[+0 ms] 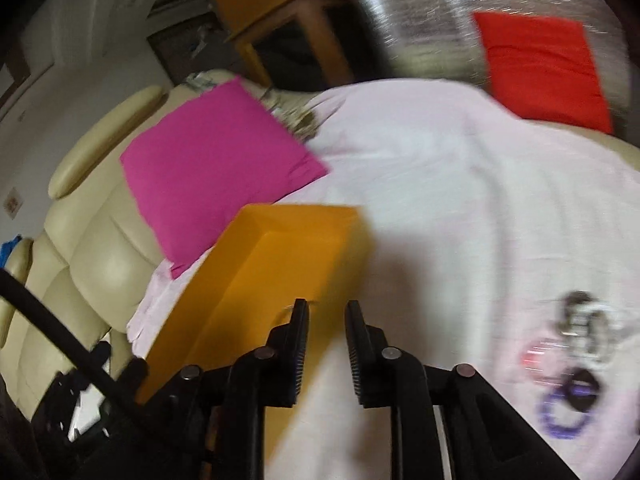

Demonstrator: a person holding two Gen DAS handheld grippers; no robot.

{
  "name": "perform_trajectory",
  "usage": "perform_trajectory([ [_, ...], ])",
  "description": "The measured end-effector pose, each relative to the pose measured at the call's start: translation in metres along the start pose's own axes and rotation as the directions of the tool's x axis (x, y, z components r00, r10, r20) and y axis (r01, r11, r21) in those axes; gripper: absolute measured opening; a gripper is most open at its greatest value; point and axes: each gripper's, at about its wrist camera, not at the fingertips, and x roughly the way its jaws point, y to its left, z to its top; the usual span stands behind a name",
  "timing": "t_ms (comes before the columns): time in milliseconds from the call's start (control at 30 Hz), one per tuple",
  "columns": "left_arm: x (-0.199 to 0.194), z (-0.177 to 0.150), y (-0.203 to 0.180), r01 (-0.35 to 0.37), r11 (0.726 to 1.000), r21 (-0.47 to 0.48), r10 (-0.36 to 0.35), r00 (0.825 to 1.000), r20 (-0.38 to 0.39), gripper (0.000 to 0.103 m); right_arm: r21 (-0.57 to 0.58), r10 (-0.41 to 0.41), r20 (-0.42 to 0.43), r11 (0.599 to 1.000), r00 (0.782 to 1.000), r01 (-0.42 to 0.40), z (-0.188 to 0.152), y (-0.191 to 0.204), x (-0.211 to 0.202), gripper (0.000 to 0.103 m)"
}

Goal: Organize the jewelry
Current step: 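Carry both into the orange box and open both tools to release them, then move both open tools back to the remaining bracelets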

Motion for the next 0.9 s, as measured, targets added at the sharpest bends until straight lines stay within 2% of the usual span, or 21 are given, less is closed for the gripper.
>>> perform_trajectory([
  [33,-0.004,0.001,-0.006,0.010,1.000,-0.001,-0.010,1.000,0.010,0.066,0.017,-0.021,0.013,1.000,1.000,0.021,-0.002,-0.014,-0.014,0.059],
  [67,-0.006,0.003,-0.011,0.019,1.000,-0.002,-0.019,1.000,0.015,0.066,0.030,-0.041,0.037,0.999,0.998,0.040,-0.005,-0.028,-0.030,0.071],
  [133,-0.012,0.007,-0.026,0.046,0.999,0.002,-0.046,0.999,0.024,0.066,0.030,-0.089,0.074,0.996,0.993,0.087,-0.012,-0.051,-0.058,0.071],
  [233,-0.019,0.010,-0.051,0.070,0.997,0.020,-0.071,0.997,0.038,0.067,0.058,-0.138,0.085,0.989,0.987,0.133,-0.024,-0.086,-0.093,0.071],
  [400,-0.022,0.011,-0.090,0.116,0.992,0.052,-0.118,0.993,0.032,0.068,0.113,-0.210,0.127,0.974,0.970,0.196,-0.043,-0.130,-0.131,0.071],
  [633,-0.019,0.007,-0.144,0.162,0.979,0.122,-0.163,0.987,-0.005,0.068,0.141,-0.226,0.087,0.967,0.970,0.213,-0.053,-0.165,-0.133,0.071],
  [900,-0.015,0.002,-0.171,0.175,0.972,0.159,-0.172,0.985,-0.035,0.068,0.150,-0.212,0.050,0.968,0.976,0.202,-0.059,-0.185,-0.131,0.071],
])
